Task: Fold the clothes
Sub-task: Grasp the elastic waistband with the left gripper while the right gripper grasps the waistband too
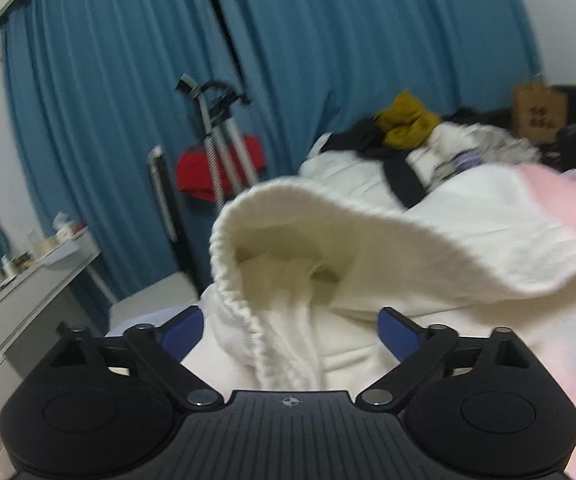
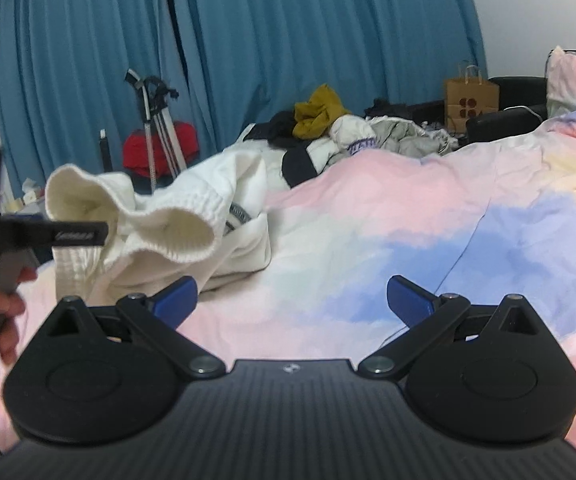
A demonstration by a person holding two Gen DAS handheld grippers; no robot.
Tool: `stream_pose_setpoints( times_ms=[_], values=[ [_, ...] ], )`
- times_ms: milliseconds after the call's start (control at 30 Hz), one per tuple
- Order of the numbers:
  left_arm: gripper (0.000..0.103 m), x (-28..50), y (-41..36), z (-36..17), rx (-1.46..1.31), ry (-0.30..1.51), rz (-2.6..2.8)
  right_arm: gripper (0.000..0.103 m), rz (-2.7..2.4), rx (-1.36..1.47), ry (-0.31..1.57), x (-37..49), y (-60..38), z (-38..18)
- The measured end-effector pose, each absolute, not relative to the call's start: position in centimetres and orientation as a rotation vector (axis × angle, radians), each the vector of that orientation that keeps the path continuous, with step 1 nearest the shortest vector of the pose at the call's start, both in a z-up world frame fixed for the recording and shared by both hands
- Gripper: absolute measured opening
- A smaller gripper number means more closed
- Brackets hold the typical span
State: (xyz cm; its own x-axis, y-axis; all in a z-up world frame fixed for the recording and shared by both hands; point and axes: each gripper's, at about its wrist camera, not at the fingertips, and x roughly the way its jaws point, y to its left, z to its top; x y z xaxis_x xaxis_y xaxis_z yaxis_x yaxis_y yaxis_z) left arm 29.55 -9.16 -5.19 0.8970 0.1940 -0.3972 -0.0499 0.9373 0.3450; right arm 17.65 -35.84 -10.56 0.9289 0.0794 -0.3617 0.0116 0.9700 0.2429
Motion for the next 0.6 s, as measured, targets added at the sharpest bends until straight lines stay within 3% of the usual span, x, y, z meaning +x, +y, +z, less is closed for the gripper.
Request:
stream_pose_setpoints(
  times_ms=[67,100,167,200,233,333,600],
  values=[
    [0.085,30.6,-8.2,-5.5,0.303,0.454,0.144,0.103,0.046,0.231,0.386,18.1,-35.4,-11.0],
    [0.076,31.1,-7.7,-5.6,0.284,0.456,0.153,0.103,0.051,0.228,0.387,18.3,-35.2,-11.2],
    [0.052,31.7,-6.6,-5.3,0.228,0.456,0.164,0.103,0.068,0.233,0.380,18.4,-35.1,-11.3],
    [0.033,31.8,-5.8,-4.9,0.169,0.463,0.155,0.103,0.077,0.236,0.375,18.5,-35.0,-11.4],
    [0.021,31.9,-5.0,-4.5,0.111,0.469,0.147,0.103,0.085,0.234,0.370,18.4,-34.9,-11.4],
    [0.011,30.7,-3.4,-3.0,0.043,0.446,0.161,0.103,0.106,0.227,0.354,18.1,-34.6,-11.4],
    [0.010,19.9,-1.0,2.4,0.037,0.383,0.069,0.103,0.141,0.185,0.274,16.8,-33.5,-10.5]
  ],
)
